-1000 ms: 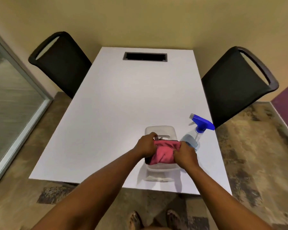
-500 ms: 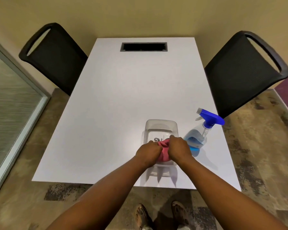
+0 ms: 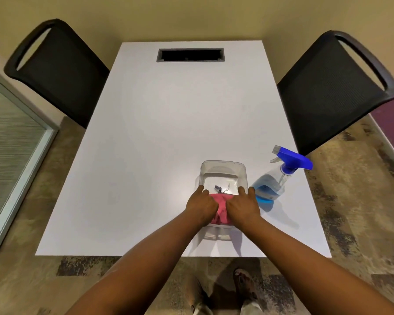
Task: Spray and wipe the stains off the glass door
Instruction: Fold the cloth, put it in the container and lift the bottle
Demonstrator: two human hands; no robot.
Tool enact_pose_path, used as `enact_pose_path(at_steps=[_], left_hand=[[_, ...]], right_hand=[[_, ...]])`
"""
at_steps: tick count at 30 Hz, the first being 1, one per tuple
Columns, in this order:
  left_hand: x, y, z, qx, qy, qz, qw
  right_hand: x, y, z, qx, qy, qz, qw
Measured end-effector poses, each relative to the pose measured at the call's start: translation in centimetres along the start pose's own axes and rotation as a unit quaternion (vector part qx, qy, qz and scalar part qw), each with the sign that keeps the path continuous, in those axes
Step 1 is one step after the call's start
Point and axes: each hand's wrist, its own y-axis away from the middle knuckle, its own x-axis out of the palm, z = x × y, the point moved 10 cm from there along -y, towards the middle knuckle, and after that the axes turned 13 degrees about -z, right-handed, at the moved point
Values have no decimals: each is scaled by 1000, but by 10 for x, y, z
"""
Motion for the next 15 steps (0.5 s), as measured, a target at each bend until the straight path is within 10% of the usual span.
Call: enact_pose_path(at_steps=[7,15], left_hand=[[1,-1,0,13,-3,8,1000],[-73,-38,-7,-81,254,-108,958]], right_hand=[[-17,3,-19,74,-159,-58,983],[-18,74,-123,328,-432,-252,801]])
